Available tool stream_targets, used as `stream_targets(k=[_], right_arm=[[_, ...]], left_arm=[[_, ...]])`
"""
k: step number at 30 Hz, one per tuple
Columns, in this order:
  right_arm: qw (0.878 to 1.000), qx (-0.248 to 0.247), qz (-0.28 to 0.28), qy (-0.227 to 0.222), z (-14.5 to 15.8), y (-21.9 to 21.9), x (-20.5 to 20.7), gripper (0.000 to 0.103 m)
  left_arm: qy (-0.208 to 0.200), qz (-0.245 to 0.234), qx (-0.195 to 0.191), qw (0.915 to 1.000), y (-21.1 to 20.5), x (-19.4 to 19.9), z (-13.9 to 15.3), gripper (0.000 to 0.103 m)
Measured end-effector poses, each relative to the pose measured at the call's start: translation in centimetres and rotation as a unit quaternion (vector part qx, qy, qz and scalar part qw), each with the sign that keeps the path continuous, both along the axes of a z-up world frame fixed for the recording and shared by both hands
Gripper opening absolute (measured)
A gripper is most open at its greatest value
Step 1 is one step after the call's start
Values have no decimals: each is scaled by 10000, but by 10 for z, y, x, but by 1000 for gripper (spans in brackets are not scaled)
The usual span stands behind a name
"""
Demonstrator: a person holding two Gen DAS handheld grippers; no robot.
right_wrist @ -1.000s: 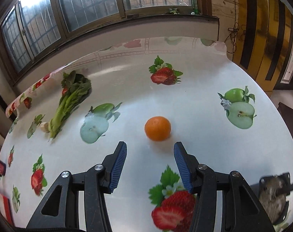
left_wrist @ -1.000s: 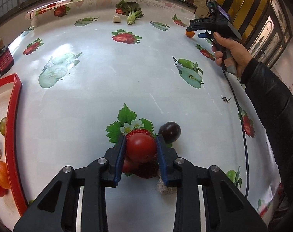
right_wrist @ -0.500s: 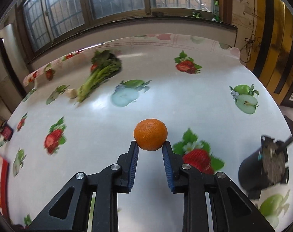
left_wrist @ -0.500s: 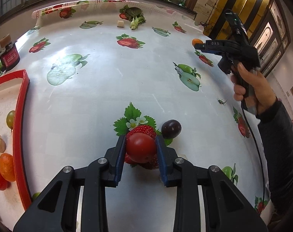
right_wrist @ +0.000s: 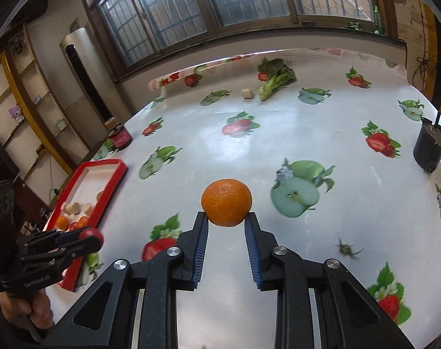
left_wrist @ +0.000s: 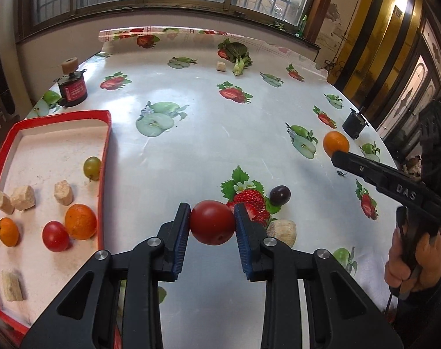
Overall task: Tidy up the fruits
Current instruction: 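Carry the tomato and orange with both grippers over the red-rimmed tray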
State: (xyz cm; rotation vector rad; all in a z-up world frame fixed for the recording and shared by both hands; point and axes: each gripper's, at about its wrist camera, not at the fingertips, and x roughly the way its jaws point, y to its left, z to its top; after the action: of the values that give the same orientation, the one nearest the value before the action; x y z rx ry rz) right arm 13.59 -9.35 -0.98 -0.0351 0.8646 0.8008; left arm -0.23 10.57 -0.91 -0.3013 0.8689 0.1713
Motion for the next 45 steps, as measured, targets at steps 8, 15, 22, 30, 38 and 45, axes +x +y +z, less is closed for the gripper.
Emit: stream_targets(k=[8,15,22,30,38,45], right_arm=[[9988,160,389,-248,19,17,-72,27],[9972,110,695,-249,13,37,-106,27],[9961,26,853,-231,4,51,-122,27],[9934,41,1127,-209,2,69,-140,27],[9898,47,1403,-223,3,88,-156,27],[9866,50,1609,-268,6,106,-167,27]], left_arm=[[-129,342,28,9993,14,-31,6,28],[-151,575,94,9982,27,-54,7,28],[-151,861,215,9959,41,-75,8,28],[-125,1140,283,9930,58,-95,6,28],[-163,1381,361,9896,74,-110,8,28],[-143,1535,324,9875,86,-121,5,28]])
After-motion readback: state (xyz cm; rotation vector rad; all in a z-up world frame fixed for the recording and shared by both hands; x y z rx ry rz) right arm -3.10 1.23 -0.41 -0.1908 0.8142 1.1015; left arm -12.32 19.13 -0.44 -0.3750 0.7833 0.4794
